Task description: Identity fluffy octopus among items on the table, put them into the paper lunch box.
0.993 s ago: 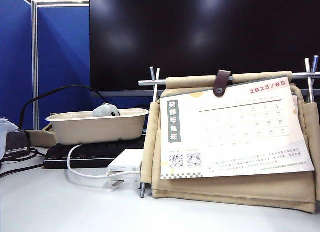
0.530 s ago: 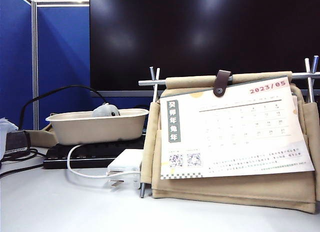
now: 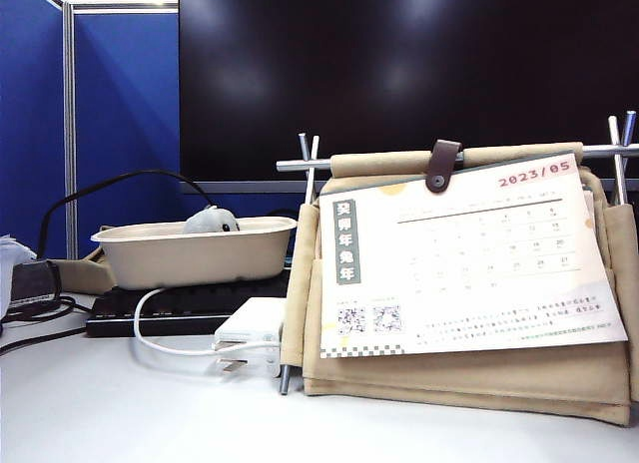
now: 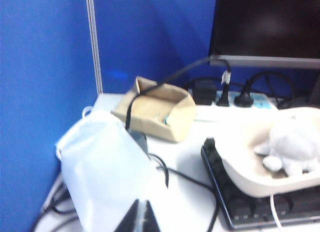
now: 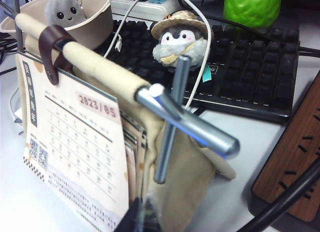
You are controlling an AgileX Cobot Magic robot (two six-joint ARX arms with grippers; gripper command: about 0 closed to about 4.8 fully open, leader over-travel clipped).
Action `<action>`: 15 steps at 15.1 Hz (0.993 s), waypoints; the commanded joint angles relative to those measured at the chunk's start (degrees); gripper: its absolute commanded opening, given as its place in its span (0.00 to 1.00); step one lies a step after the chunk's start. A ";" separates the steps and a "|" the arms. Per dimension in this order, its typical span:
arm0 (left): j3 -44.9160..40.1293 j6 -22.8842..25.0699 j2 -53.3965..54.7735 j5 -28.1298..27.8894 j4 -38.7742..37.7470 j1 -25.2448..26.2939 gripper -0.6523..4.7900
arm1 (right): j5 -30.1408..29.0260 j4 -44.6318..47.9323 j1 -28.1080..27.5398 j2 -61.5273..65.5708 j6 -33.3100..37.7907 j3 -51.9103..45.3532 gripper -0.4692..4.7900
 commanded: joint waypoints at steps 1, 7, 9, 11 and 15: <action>-1.53 -1.29 -2.27 0.13 1.60 0.13 0.11 | -0.02 0.76 0.00 -0.04 -0.17 0.35 0.08; -2.23 -1.81 -2.21 0.48 1.53 0.17 0.11 | 0.00 0.74 0.00 -0.04 -0.17 0.35 0.08; -2.23 -1.79 -2.21 0.57 1.51 -0.07 0.11 | 0.00 0.74 0.00 -0.04 -0.17 0.35 0.08; -2.23 -1.79 -2.21 0.57 1.49 -0.07 0.11 | -0.02 0.74 0.00 -0.04 -0.17 0.35 0.08; -2.23 -1.79 -2.19 0.57 1.49 -0.07 0.11 | -0.02 0.74 -0.02 -0.04 -0.17 0.35 0.08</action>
